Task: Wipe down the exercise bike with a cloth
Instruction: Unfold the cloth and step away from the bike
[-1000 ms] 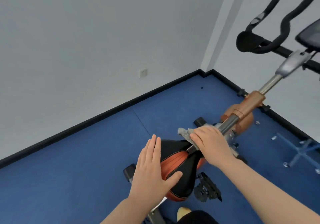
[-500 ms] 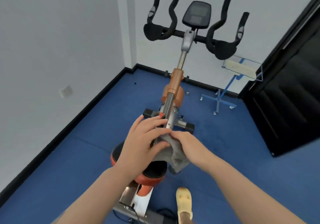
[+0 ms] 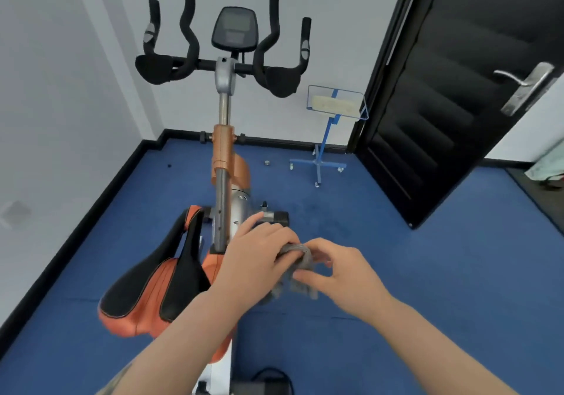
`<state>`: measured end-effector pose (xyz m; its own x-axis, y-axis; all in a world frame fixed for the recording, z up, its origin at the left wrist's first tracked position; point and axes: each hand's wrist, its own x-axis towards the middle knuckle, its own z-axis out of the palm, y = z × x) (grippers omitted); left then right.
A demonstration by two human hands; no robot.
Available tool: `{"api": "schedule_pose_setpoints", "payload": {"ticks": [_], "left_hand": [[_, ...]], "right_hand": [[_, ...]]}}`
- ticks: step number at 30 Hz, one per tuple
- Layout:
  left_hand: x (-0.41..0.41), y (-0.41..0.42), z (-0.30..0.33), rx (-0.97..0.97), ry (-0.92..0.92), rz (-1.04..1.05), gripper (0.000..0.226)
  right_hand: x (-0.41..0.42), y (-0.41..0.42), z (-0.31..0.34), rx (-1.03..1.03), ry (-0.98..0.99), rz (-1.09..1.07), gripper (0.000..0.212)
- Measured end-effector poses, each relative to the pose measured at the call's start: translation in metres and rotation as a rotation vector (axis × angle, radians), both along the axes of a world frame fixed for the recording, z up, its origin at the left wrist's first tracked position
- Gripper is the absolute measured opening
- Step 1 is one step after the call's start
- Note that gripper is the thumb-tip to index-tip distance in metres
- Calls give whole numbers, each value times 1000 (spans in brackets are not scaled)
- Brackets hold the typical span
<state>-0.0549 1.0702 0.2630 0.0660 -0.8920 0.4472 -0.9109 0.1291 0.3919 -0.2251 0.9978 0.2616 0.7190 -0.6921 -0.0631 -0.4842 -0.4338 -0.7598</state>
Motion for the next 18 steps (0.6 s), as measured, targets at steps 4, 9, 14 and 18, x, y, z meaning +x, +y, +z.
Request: {"api": "schedule_pose_setpoints", "payload": {"ticks": [4,9,14,18], "left_hand": [[-49,-31,-2,24,-25,-23,9],[-120,-74,-12,143,-16,-43,10],[-166,-127,-20,244,25,-20,22],[-191,-158,-23,311,111,16,22]], "right_hand": [[-54,-28,-3,-158,81,-65,15],[-136,-76,-2,-288,227,4,18],[-203,-136,-7,-337,376,26,17],[-235,-173,-10,-321,424,-15,18]]}}
